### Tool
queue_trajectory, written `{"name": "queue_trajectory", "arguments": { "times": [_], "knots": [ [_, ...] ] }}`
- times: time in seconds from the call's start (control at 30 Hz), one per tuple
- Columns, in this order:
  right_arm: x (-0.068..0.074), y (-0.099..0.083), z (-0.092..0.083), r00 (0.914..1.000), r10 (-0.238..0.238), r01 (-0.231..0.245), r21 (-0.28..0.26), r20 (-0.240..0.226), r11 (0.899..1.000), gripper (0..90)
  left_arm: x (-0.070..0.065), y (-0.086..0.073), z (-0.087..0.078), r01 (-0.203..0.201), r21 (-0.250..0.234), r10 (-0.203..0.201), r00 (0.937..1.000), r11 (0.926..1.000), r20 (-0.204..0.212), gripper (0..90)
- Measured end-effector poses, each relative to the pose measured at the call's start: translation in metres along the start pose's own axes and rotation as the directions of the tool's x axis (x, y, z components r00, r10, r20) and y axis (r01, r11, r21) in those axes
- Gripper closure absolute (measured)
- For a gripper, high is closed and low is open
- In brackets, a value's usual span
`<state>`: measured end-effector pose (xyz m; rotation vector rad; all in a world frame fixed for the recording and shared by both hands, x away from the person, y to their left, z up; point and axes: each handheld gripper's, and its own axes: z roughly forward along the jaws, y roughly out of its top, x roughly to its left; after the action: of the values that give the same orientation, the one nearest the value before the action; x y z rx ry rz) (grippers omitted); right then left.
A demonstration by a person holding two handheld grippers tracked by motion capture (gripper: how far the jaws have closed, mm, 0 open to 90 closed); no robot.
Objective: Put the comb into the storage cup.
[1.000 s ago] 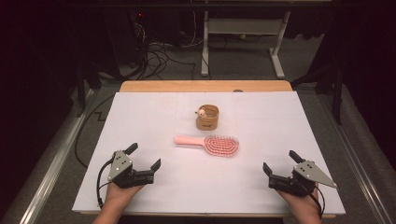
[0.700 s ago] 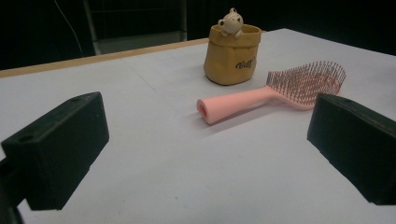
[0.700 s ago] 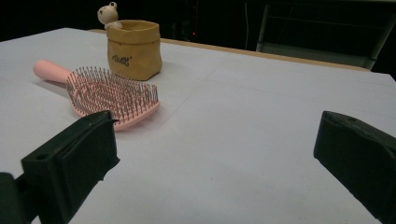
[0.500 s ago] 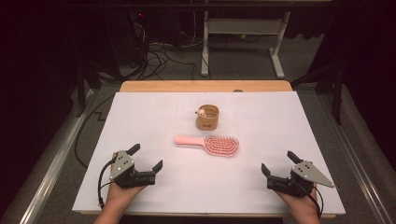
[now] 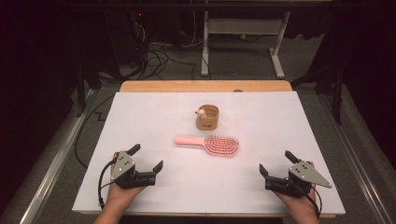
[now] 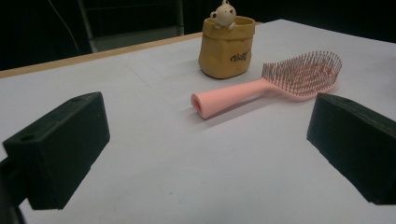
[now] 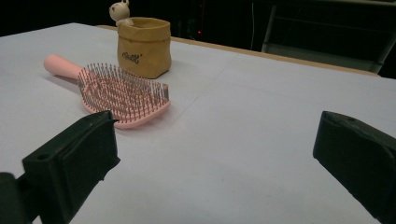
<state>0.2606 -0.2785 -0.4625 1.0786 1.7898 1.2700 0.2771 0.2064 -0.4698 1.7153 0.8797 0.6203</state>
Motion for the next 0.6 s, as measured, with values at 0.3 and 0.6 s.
{"name": "queue_trajectory", "arguments": {
  "times": [0.3, 0.6],
  "knots": [
    [0.0018, -0.0006, -0.0021, 1.0, 0.007, -0.007, 0.0, 0.006, 1.0, 9.1, 0.0001, 0.0004, 0.0009, 0.021, 0.003, -0.021, 0.9997, 0.9998, 0.012, 0.2],
    [-0.0009, -0.0016, 0.0002, 0.9999, 0.004, -0.003, 0.011, -0.01, 1.0, 22.0, -0.0013, 0.0007, 0.0021, 0.01, 0.004, -0.01, 0.9998, 0.9999, 0.015, 0.2]
  ]
}}
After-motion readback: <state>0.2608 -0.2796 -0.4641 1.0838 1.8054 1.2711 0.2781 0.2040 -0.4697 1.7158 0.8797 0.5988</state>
